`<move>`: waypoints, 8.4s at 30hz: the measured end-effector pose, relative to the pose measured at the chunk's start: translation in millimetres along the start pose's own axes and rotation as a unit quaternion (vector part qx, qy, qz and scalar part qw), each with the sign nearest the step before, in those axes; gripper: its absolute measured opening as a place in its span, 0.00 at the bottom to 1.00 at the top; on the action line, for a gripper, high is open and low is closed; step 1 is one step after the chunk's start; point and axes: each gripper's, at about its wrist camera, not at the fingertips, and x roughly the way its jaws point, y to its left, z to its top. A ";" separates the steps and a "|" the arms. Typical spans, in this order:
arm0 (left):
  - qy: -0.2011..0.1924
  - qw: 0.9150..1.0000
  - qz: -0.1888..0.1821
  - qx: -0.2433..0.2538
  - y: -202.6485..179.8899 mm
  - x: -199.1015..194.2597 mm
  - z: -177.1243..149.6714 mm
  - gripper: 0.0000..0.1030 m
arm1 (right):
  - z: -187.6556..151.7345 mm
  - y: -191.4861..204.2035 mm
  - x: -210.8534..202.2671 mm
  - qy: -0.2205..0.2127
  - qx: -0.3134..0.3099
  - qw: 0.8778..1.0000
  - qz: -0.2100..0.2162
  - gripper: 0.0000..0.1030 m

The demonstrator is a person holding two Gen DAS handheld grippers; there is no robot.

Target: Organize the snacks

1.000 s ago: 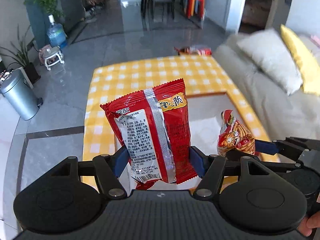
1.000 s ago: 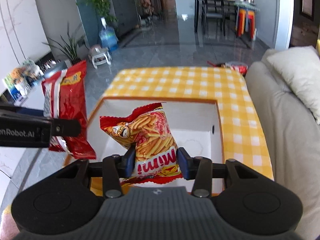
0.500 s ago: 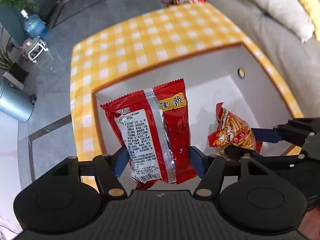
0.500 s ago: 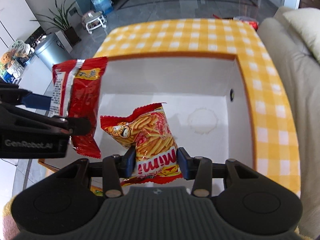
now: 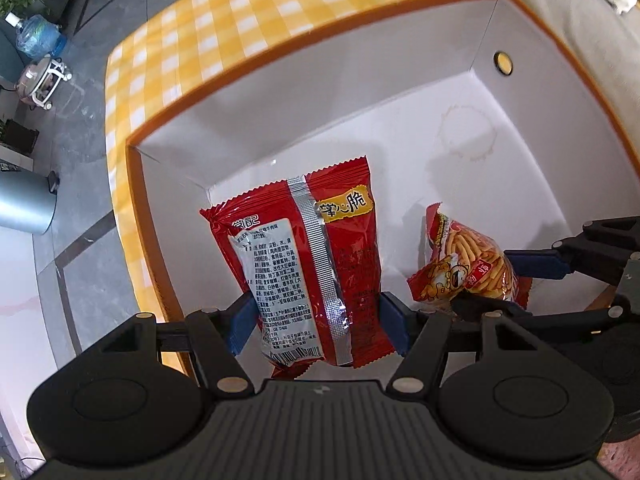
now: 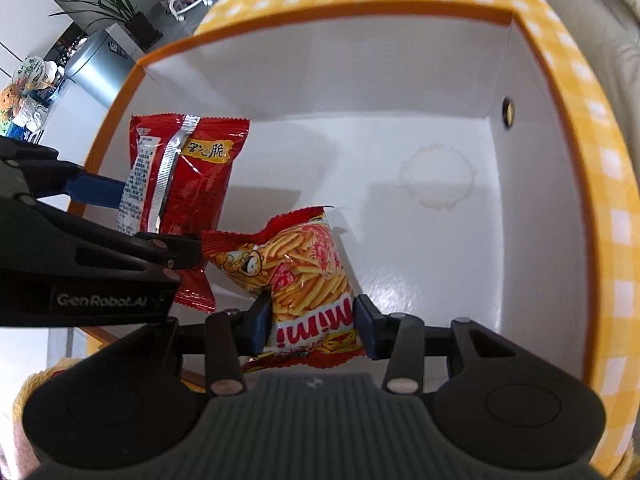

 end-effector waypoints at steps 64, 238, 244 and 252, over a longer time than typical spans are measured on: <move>-0.267 0.951 -0.010 -0.154 -22.2 -136.0 -225.8 0.83 | -192.2 54.4 -192.7 -0.263 -0.104 0.957 -0.063 0.83; -0.106 0.974 -0.095 -0.174 -16.5 7.8 4.7 0.60 | 21.2 0.1 -24.8 -0.008 -0.229 0.962 -0.147 0.53; -0.124 0.973 -0.084 -0.177 -13.5 -4.5 0.4 0.73 | 19.5 5.1 -32.2 -0.021 -0.231 0.960 -0.159 0.65; -0.146 0.973 -0.070 -0.166 -13.2 -25.0 -8.2 0.75 | 14.1 8.7 -45.8 -0.036 -0.226 0.959 -0.167 0.65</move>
